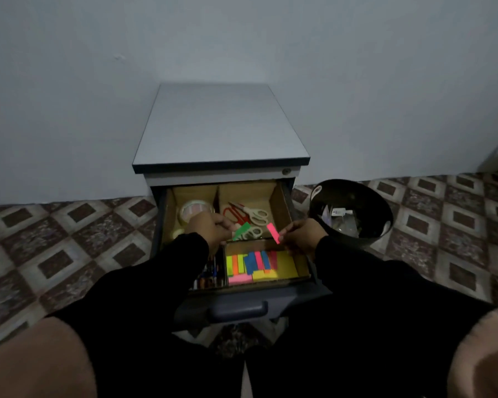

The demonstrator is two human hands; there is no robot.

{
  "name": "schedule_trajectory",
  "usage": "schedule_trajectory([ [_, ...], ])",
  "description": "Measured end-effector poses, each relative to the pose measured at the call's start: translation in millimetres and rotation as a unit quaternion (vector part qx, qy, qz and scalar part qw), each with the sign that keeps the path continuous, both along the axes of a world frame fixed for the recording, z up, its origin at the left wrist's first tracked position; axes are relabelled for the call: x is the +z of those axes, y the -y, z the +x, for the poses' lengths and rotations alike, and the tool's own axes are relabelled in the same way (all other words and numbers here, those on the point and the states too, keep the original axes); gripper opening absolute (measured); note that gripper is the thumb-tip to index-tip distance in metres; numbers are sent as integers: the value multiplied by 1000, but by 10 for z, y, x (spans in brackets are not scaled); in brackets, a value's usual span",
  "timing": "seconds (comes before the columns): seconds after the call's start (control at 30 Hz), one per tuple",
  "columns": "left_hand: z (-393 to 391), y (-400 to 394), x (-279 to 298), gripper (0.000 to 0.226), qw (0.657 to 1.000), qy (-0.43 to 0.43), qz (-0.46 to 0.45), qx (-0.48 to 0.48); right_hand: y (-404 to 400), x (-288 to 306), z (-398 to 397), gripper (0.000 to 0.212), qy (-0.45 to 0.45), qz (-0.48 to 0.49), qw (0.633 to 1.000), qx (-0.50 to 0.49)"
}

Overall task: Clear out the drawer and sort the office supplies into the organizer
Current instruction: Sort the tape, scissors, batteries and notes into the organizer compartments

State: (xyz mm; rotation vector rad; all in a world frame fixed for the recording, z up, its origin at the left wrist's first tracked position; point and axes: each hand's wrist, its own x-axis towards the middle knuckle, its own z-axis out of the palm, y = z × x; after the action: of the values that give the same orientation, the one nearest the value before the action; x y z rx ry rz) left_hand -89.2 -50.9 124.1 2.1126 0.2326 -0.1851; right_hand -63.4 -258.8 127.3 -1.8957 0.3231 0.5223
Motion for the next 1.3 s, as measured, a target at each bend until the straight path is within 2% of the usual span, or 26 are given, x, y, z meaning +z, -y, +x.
schedule_trajectory([
  [0.17, -202, -17, -92, 27, 999, -3, -34, 5, 52, -333, -178, 28, 1, -76, 997, -17],
  [0.47, -374, -39, -155, 22, 995, -47, -80, 47, -142, -583, -228, 26, 91, -170, 981, 3],
  [0.6, -359, -47, -149, 19, 995, -50, -81, 40, -170, -714, -152, 13, 67, -171, 983, -27],
  [0.83, -319, -14, -158, 6, 993, -50, -97, 45, -181, -734, -75, 20, 38, -180, 982, -50],
  [0.97, -331, 9, -176, 15, 993, -44, -99, 42, -172, -604, -143, 22, 31, -209, 977, -30],
  [1.17, -350, 31, -198, 4, 994, -50, -93, 39, -170, -568, -143, 26, 35, -264, 964, -15],
  [1.3, -374, 41, -228, 10, 994, -54, -91, 38, -194, -558, -160, 26, 40, -287, 957, 6],
])
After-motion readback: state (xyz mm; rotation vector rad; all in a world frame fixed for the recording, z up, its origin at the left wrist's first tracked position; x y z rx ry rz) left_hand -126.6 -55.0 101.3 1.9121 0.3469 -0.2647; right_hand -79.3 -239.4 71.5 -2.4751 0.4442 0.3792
